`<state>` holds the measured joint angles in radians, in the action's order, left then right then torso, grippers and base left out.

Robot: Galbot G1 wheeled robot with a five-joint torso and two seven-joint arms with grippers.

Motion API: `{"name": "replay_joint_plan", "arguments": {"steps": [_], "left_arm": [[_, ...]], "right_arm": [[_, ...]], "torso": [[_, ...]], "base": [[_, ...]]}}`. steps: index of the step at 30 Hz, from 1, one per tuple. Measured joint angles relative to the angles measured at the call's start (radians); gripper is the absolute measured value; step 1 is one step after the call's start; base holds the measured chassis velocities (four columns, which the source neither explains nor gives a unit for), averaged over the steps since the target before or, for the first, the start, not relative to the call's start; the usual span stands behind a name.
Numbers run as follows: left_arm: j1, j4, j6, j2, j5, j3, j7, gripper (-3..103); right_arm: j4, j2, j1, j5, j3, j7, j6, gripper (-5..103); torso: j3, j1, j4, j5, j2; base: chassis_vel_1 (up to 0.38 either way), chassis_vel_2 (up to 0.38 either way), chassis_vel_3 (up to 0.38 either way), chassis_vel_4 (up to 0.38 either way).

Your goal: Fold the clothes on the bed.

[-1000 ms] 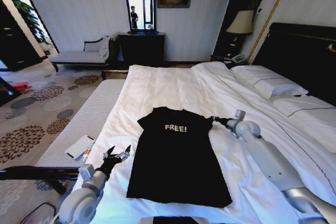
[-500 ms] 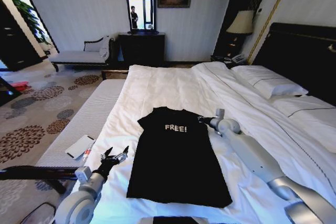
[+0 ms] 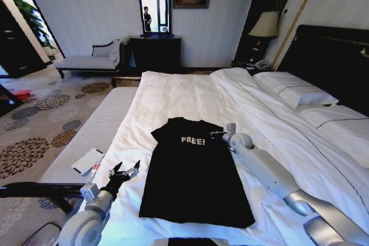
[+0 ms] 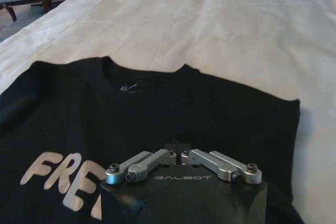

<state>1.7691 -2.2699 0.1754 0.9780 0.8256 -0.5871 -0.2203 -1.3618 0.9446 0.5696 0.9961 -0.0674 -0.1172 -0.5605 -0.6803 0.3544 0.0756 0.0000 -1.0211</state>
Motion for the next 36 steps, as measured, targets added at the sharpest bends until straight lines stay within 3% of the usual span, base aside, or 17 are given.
{"name": "replay_joint_plan", "arguments": {"steps": [4, 7, 13, 16, 18, 19, 20, 22, 28, 31, 36], "left_arm": [[0.004, -0.003, 0.0, 0.002, 0.001, -0.004, 0.0, 100], [0.004, -0.003, 0.0, 0.006, 0.002, -0.006, 0.002, 100], [-0.015, 0.006, 0.0, 0.008, 0.002, 0.009, 0.001, 100], [-0.032, 0.007, 0.001, 0.009, 0.003, 0.024, -0.003, 100], [-0.035, 0.007, 0.002, 0.008, 0.003, 0.025, -0.005, 100], [-0.036, 0.007, 0.003, 0.006, 0.003, 0.026, -0.005, 100], [-0.036, 0.008, 0.003, 0.006, 0.003, 0.026, -0.005, 100], [-0.035, 0.008, 0.003, 0.006, 0.003, 0.026, -0.006, 100], [-0.029, 0.002, 0.003, 0.007, 0.003, 0.026, -0.006, 100], [-0.028, 0.001, 0.004, 0.007, 0.003, 0.023, -0.006, 100], [-0.029, 0.004, 0.004, 0.008, 0.003, 0.024, -0.007, 100]], "right_arm": [[0.003, 0.005, -0.003, -0.009, -0.01, 0.0, 0.008, -3], [-0.021, -0.006, 0.013, -0.035, 0.007, -0.002, 0.028, 13], [-0.105, -0.055, 0.077, -0.045, 0.087, -0.001, 0.035, 29], [-0.165, -0.089, 0.149, -0.052, 0.162, 0.004, 0.043, 45], [-0.172, -0.098, 0.171, -0.059, 0.181, 0.008, 0.047, 45], [-0.172, -0.11, 0.198, -0.076, 0.2, 0.017, 0.054, 51], [-0.164, -0.118, 0.215, -0.096, 0.21, 0.027, 0.062, 61], [-0.157, -0.123, 0.223, -0.112, 0.214, 0.034, 0.068, 61], [-0.122, -0.136, 0.239, -0.162, 0.218, 0.059, 0.089, 89], [-0.127, -0.146, 0.251, -0.164, 0.225, 0.064, 0.089, 97], [-0.136, -0.155, 0.265, -0.167, 0.232, 0.066, 0.089, 100]], "torso": [[0.0, 0.0, -0.0002, -0.0001, 0.0], [0.0, 0.0, -0.0006, 0.0001, 0.0], [0.0, 0.0, 0.0003, -0.0001, 0.0], [0.0, 0.0, 0.0002, 0.0, 0.0], [0.0, 0.0, 0.0, -0.0001, 0.0], [0.0, 0.0, 0.0001, 0.0, 0.0], [0.0, 0.0, 0.0002, 0.0002, 0.0], [0.0, 0.0, 0.0002, 0.0002, 0.0], [0.0, 0.0, -0.0003, 0.0, 0.0], [0.0, 0.0, -0.0004, 0.0, 0.0], [0.0, 0.0, 0.0001, 0.0001, 0.0]], "base": [[0.0, 0.0, 0.0, 0.0], [0.0, 0.0, 0.0, 0.0], [0.0, 0.0, 0.0, 0.0], [0.0, 0.0, 0.0, 0.0], [0.0, 0.0, 0.0, 0.0], [0.0, 0.0, 0.0, 0.0], [0.0, 0.0, 0.0, 0.0], [0.0, 0.0, 0.0, 0.0], [0.0, 0.0, 0.0, 0.0], [0.0, 0.0, 0.0, 0.0], [0.0, 0.0, 0.0, 0.0]]}}
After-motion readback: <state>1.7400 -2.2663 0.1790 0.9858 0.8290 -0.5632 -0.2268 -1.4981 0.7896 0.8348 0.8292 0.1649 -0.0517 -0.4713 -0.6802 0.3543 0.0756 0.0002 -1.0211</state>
